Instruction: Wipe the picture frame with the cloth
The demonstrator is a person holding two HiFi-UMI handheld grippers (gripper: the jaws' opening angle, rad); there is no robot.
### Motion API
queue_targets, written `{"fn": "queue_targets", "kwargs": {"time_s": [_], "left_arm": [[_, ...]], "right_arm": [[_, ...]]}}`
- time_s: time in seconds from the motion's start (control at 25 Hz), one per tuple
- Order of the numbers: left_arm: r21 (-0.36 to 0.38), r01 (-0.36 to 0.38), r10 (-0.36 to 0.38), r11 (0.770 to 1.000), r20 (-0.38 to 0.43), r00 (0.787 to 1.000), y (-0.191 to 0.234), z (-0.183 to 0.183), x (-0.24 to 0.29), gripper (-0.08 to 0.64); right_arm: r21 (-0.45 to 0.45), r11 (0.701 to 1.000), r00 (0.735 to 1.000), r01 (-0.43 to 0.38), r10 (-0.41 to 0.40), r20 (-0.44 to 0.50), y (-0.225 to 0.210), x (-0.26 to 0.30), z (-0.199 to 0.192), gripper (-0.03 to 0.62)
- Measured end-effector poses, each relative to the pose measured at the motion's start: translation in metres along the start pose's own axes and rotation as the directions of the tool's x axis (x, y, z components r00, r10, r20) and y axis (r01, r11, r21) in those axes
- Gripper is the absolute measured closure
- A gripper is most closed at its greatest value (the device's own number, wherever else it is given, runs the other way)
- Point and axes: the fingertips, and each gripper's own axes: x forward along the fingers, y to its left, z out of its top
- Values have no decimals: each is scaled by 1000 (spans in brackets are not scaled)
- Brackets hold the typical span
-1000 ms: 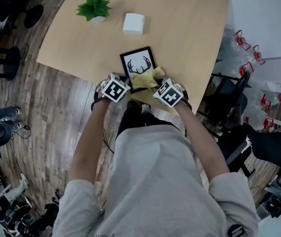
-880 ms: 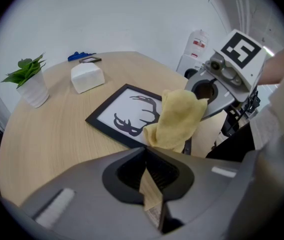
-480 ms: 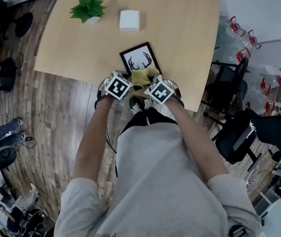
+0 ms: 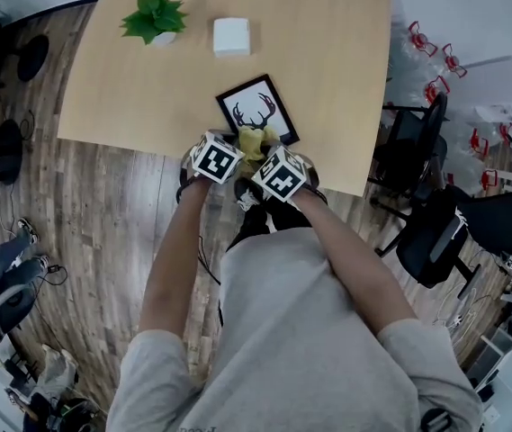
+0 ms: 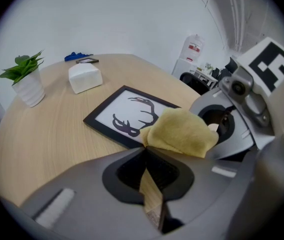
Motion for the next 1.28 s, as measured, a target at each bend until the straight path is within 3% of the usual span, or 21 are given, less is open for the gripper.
{"fn": "queue_targets", "kwargs": {"time_s": [0.36,0.68,0.92,1.12,1.28], "left_arm": [[-32,30,-28,999,59,998,-5,1,2,506],[-25,10,-8,1000,81,997,-7,4,1,506],[-27,5,-3,1000,77,997,-7,3,1,506],[-34,3,0,999,90,996,-5,2,1,506],[-3,-29,29,1000,92,995,-7,-3,-1,508]], "right_arm": [[29,993,993,113,-113,13,6,-2,2,543],[46,996,996,75,-77,42,31,-1,-3,543],[51,998,999,35,-35,-2,41,-9,-20,543],[104,993,998,57,-56,-16,36,-28,-42,543],[188,979,996,81,-88,28,32,-49,-52,543]]}}
